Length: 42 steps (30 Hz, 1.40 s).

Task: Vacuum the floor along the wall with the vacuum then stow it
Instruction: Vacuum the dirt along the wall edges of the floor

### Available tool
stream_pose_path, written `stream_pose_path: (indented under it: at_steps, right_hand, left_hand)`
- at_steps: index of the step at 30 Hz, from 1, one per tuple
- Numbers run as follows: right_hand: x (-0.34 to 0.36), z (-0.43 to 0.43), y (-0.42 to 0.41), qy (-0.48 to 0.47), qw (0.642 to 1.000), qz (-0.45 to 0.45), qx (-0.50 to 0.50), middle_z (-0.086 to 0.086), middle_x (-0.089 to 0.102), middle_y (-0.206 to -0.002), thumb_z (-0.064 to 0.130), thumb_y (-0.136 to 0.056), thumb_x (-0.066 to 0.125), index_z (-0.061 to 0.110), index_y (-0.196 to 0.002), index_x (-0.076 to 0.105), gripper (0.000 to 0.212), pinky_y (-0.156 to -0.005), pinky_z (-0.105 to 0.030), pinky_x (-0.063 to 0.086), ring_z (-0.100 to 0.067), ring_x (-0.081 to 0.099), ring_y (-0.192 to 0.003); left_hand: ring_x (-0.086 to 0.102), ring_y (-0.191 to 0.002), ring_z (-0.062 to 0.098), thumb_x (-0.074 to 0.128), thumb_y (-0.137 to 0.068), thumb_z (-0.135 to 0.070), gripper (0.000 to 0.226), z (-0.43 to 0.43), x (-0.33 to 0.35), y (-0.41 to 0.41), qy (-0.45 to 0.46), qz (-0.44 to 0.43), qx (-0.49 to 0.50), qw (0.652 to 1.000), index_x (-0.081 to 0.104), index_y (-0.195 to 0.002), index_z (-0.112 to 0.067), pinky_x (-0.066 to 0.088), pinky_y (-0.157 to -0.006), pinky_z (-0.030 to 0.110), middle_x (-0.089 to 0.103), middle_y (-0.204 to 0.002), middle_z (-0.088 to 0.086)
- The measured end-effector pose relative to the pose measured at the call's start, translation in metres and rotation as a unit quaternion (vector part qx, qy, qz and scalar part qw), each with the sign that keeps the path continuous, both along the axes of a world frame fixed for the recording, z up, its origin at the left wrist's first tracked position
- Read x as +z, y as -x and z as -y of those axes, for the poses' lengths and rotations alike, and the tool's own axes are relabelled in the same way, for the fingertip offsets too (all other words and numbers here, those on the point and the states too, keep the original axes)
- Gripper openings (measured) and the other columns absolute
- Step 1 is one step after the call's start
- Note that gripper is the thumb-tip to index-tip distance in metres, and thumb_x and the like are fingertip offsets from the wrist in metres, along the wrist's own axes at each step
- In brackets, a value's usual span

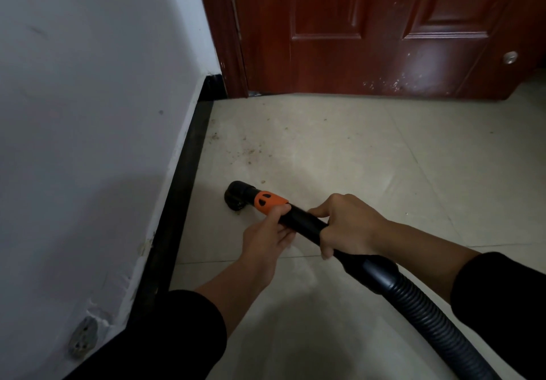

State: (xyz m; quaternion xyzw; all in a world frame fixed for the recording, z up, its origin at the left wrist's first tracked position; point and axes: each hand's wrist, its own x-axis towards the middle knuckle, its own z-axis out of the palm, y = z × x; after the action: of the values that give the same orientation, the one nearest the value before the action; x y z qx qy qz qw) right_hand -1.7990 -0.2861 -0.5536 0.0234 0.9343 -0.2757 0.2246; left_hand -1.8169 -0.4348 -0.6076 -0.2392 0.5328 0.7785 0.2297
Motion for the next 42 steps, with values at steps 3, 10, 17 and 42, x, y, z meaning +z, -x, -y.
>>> stream_pose_path:
  at_steps: [3,10,17,42]
  right_hand:
    - [0.002,-0.003,-0.003,-0.005,1.000,-0.002,-0.003,-0.001,0.070,-0.077,0.016,-0.056,0.078,0.028,-0.120,0.069,0.065,-0.068,-0.033,0.059,-0.015,0.066,-0.070]
    - [0.006,-0.012,-0.010,-0.013,1.000,-0.003,-0.011,0.000,0.070,-0.073,0.015,-0.057,0.079,0.028,-0.120,0.068,0.065,-0.066,-0.030,0.058,-0.014,0.065,-0.068]
    - [0.012,-0.024,-0.012,-0.022,0.999,-0.006,-0.025,0.001,0.068,-0.065,0.012,-0.055,0.077,0.026,-0.113,0.071,0.061,-0.058,-0.029,0.055,-0.015,0.065,-0.061]
    - [-0.033,-0.020,0.053,0.040,0.995,-0.050,-0.078,-0.003,0.064,-0.070,0.013,-0.064,0.071,0.020,-0.105,0.071,0.042,-0.049,-0.022,0.044,-0.020,0.063,-0.064]
  left_hand:
    - [0.068,-0.089,0.014,0.069,-0.087,-0.019,0.014,-0.003,0.001,-0.001,-0.002,0.001,-0.005,1.000,0.065,-0.096,-0.009,0.053,-0.074,0.021,0.071,-0.093,0.008]
    - [0.069,-0.088,0.014,0.069,-0.087,-0.020,0.014,-0.013,0.006,-0.005,0.001,0.001,-0.020,1.000,0.065,-0.094,-0.008,0.054,-0.074,0.021,0.072,-0.092,0.008]
    - [0.069,-0.088,0.014,0.068,-0.088,-0.021,0.015,-0.025,0.012,-0.002,0.000,-0.007,-0.042,0.999,0.064,-0.095,-0.008,0.054,-0.076,0.021,0.071,-0.092,0.008]
    - [0.068,-0.081,0.020,0.073,-0.085,-0.019,0.017,-0.043,-0.002,0.070,0.139,0.006,0.026,0.990,0.066,-0.079,-0.004,0.054,-0.066,0.021,0.071,-0.094,0.017]
